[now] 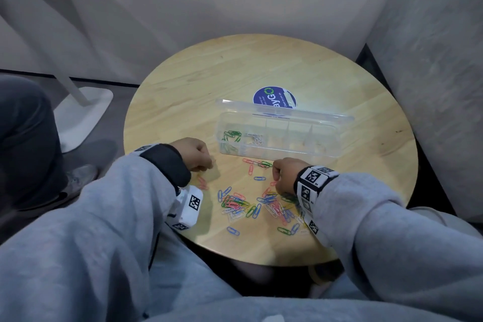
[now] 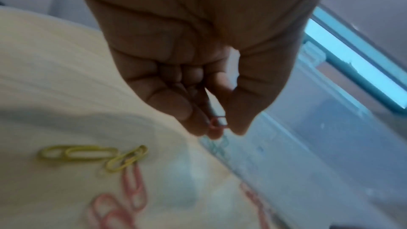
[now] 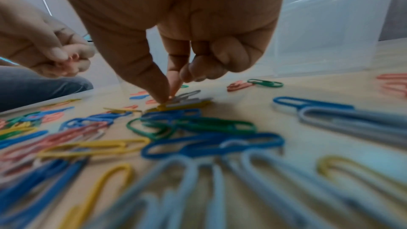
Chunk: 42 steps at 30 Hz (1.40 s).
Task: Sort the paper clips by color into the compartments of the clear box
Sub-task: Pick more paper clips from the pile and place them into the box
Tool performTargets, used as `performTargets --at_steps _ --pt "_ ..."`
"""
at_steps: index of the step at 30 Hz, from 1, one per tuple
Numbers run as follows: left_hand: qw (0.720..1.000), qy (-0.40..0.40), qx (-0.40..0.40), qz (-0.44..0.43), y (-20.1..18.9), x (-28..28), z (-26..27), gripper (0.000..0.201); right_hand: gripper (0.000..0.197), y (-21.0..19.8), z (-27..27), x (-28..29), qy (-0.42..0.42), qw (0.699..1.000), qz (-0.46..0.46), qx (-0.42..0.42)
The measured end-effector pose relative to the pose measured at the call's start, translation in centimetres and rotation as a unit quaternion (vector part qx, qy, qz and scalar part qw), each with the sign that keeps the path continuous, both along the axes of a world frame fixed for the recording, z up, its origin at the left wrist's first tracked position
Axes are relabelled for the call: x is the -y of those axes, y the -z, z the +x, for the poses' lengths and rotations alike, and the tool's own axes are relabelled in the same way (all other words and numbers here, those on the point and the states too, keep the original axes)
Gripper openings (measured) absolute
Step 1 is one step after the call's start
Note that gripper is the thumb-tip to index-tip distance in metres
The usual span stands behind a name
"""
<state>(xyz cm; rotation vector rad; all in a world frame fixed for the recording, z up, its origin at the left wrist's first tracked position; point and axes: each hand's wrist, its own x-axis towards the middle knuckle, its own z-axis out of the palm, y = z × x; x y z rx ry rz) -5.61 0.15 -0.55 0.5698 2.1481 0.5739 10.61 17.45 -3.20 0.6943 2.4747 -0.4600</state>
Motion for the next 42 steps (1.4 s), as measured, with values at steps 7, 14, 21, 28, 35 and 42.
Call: performTargets --at_steps 7,14,21,28,35,42 --pt "0.985 -0.132 0.100 0.049 -0.9 1.3 -1.1 0.026 0.011 0.2 -0.5 0.6 -0.002 1.000 0.002 0.010" --pt "0.979 -0.162 0.113 0.045 0.1 0.2 -0.1 0.032 0.024 -0.7 -0.5 0.5 0.085 0.991 -0.101 -0.024" --pt "0.975 0.122 -0.130 -0.130 -0.1 -0.5 0.5 0.008 0.033 0.5 0.2 0.0 0.300 0.835 -0.449 -0.104" --pt "0.920 0.233 -0.193 -0.248 1.6 -1.1 0.9 0.016 0.031 -0.4 -1.2 1.8 0.195 0.899 -0.382 -0.085" --pt "0.904 0.266 -0.194 -0.271 2.1 -1.4 1.2 0.022 0.012 -0.9 -2.7 5.8 -0.137 0.982 -0.130 -0.025" --pt "0.926 0.210 -0.177 -0.258 3.3 -1.1 0.9 0.022 0.012 0.3 -3.1 7.0 -0.188 0.981 -0.053 -0.017"
